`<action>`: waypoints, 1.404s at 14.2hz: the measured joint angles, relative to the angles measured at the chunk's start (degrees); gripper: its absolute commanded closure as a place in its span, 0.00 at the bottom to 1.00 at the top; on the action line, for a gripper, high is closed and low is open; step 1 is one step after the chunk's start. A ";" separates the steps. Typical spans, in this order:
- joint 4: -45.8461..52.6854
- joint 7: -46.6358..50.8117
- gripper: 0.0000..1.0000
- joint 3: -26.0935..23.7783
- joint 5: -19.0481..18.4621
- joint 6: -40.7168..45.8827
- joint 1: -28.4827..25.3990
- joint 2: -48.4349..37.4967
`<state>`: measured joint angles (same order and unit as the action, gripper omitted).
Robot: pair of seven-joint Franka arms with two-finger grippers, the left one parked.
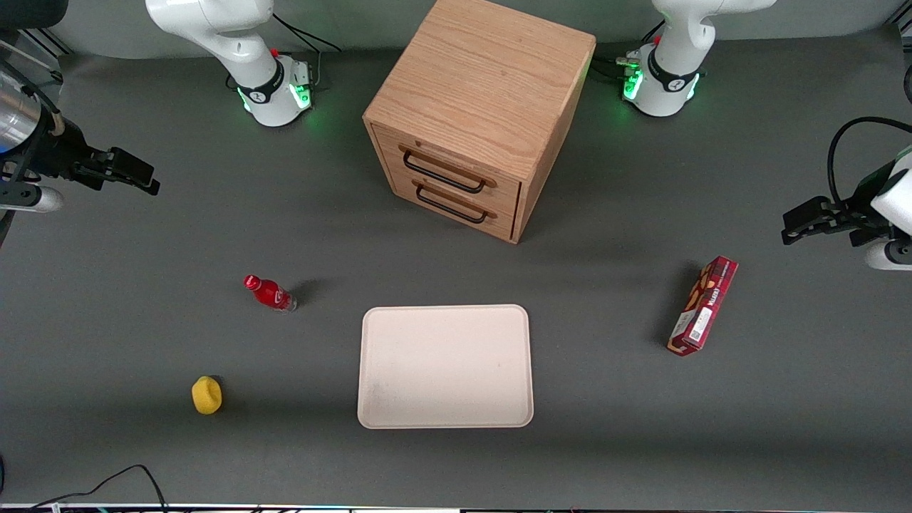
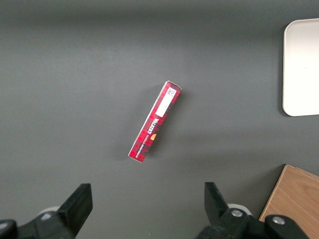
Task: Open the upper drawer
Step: 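Move the right gripper from rest toward the wooden cabinet, then bring the right gripper to the upper drawer's black handle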
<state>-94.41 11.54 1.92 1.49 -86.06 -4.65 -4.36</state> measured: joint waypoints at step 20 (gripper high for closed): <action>6.60 -0.61 0.00 -13.44 10.53 2.27 -0.96 2.73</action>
<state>-87.81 10.93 -11.53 12.02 -83.79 -5.62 -1.63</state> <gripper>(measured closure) 0.000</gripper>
